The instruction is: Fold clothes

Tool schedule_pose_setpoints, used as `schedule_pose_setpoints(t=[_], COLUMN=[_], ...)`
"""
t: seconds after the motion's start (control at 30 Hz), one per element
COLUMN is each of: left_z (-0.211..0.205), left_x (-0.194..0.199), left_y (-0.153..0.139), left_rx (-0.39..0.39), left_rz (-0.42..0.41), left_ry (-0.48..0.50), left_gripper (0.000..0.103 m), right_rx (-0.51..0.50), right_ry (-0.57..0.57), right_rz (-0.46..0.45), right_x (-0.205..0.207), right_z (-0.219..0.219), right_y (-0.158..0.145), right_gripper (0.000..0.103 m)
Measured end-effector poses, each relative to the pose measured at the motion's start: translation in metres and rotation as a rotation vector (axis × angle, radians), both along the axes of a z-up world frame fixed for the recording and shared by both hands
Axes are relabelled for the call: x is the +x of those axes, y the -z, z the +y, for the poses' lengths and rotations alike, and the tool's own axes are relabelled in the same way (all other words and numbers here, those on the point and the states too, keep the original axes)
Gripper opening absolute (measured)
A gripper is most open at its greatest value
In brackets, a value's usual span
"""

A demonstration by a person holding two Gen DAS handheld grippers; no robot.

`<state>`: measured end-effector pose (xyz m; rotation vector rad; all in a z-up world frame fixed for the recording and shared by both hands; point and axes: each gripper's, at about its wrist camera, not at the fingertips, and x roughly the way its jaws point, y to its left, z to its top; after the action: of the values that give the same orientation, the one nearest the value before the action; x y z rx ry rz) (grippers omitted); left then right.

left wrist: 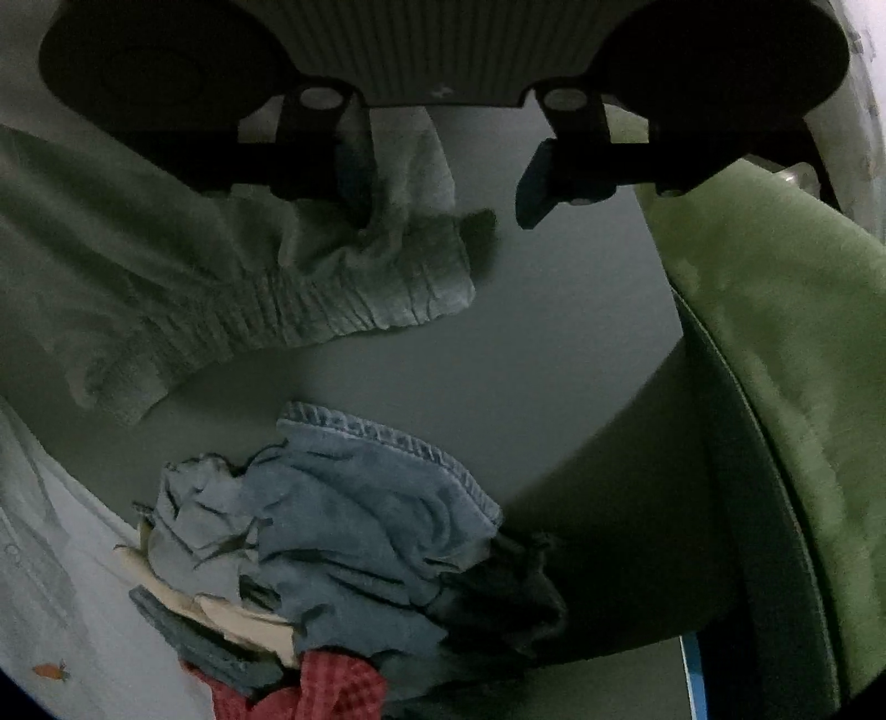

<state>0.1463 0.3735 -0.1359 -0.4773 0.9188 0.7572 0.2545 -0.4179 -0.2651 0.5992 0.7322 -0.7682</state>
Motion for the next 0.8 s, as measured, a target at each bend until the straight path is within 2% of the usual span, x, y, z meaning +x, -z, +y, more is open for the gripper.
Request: schedule_pose_setpoints(t=[0.07,0.13,0.27,0.3,0.33,0.43,0.53,0.63,0.7,0.77,0.8], left_z=[-0.004,-0.008,-0.02,-0.023,-0.025,-0.03,-0.034,-0.034,-0.033,-0.029,-0.027], left_x=[-0.002,-0.002,0.003,0.005,0.007,0.014,0.021,0.031,0.04,0.053,0.06], left_y=[-0.005,-0.01,-0.019,-0.021,-0.024,-0.03,-0.035,-0.039,-0.041,-0.042,-0.043], left_rx=[0.006,0.014,0.04,0.046,0.05,0.058,0.07,0.092,0.099,0.098,0.096], left_rz=[-0.004,-0.003,0.006,0.008,0.009,-0.004,-0.013,-0.013,-0.016,-0.027,-0.035], left_ry=[0.002,0.01,0.04,0.046,0.051,0.058,0.079,0.114,0.138,0.162,0.172], left_gripper=[0.061,0.061,0.061,0.062,0.062,0.062,0.063,0.063,0.063,0.067,0.068], right_rx=[-0.034,-0.061,-0.113,-0.123,-0.115,-0.115,-0.155,-0.173,-0.196,-0.197,-0.205], right_ry=[0.011,0.014,0.02,0.021,0.018,-0.004,-0.038,0.007,0.04,0.051,0.049], right_rz=[0.012,0.023,0.074,0.097,0.115,0.13,0.166,0.186,0.248,0.269,0.26], right_x=[0.002,0.005,0.019,0.022,0.025,0.027,0.029,0.028,0.033,0.035,0.036], right_z=[-0.013,-0.026,-0.045,-0.049,-0.053,-0.06,-0.065,-0.08,-0.086,-0.087,-0.083], right_y=[0.002,0.004,0.01,0.012,0.015,0.018,0.017,0.017,0.015,0.01,0.006], right_gripper=[0.094,0.084,0.072,0.064,0.046,0.001,0.0,0.0,0.0,0.004,0.014])
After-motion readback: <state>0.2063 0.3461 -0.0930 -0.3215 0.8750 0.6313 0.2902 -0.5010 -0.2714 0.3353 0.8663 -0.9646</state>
